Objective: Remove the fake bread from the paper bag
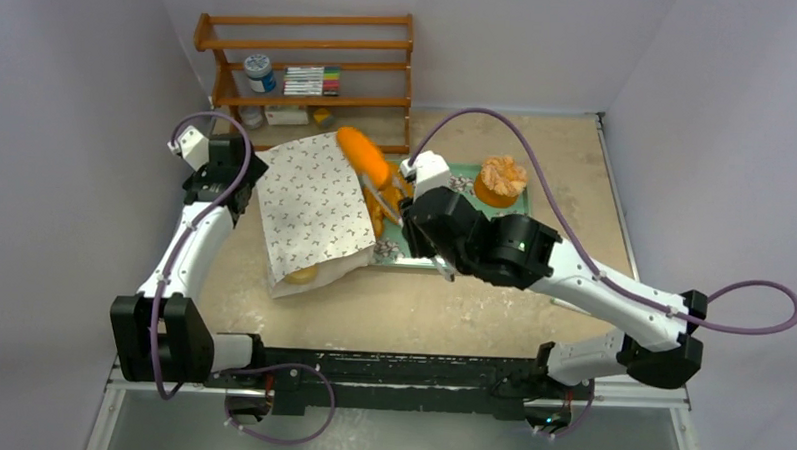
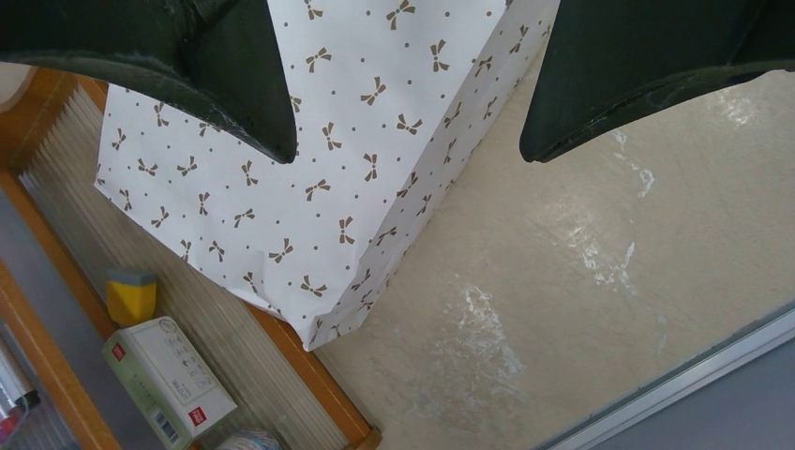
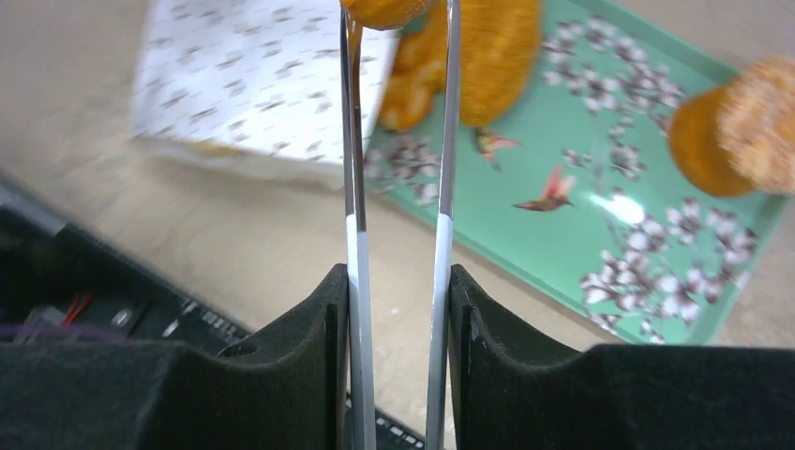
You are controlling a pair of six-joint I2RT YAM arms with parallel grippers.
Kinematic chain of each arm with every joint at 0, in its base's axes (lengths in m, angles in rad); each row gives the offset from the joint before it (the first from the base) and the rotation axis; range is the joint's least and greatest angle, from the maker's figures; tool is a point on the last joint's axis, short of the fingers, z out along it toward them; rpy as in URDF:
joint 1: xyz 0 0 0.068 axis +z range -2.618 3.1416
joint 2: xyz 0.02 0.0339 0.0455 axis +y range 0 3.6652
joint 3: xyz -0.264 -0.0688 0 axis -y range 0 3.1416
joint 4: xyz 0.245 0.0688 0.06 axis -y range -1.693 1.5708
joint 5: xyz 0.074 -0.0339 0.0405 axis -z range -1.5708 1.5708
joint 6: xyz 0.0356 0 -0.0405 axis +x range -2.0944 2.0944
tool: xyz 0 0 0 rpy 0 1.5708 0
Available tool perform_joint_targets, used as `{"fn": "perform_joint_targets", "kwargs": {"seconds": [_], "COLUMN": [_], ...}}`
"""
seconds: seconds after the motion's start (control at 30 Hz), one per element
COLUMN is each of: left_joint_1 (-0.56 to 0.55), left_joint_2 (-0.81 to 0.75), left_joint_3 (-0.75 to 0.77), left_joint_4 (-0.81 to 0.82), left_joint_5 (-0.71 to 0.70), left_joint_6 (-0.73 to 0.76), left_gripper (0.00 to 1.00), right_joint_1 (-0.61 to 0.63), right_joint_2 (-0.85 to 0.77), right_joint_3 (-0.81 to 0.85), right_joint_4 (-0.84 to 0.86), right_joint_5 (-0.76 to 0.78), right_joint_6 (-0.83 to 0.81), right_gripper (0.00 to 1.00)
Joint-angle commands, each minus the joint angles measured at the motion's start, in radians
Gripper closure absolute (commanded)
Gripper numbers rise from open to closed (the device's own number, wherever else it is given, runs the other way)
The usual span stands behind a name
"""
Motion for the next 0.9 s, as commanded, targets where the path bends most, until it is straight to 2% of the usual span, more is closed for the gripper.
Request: {"fn": "perform_joint_targets", "kwargs": {"seconds": [0.0, 0.17, 0.43, 0.63, 0.87], "left_joint_1": [0.014, 0.02, 0.027, 0.027, 0.028], "left_joint_2": [-0.053, -0.073, -0.104, -0.12, -0.148], "left_joint_3": [0.025, 0.015, -0.013, -0.044, -0.069], "left_joint_4": [0.035, 0.033, 0.032, 0.032, 0.027], "left_joint_5": [0.044, 0.064, 0.081, 0.095, 0.134], "left_joint_6": [0.009, 0.012, 0.011, 0.017, 0.019], "left_gripper": [0.09, 0.09, 0.09, 0.08, 0.07], "right_joint_1": [-0.168, -0.29, -0.389, -0.431, -0.435], "right_joint_2": [-0.017, -0.008, 0.047, 0.068, 0.097], "right_joint_3": [-0.075, -0.172, -0.324, -0.433, -0.488], "right_joint_4": [0.163, 0.3, 0.412, 0.51, 0.543], "right_joint_5": [0.077, 0.021, -0.04, -0.051, -0.088], "right_joint_6": [0.032, 0.045, 0.103, 0.146, 0.176], "right_gripper": [1.0, 1.0, 1.0, 1.0, 1.0]}}
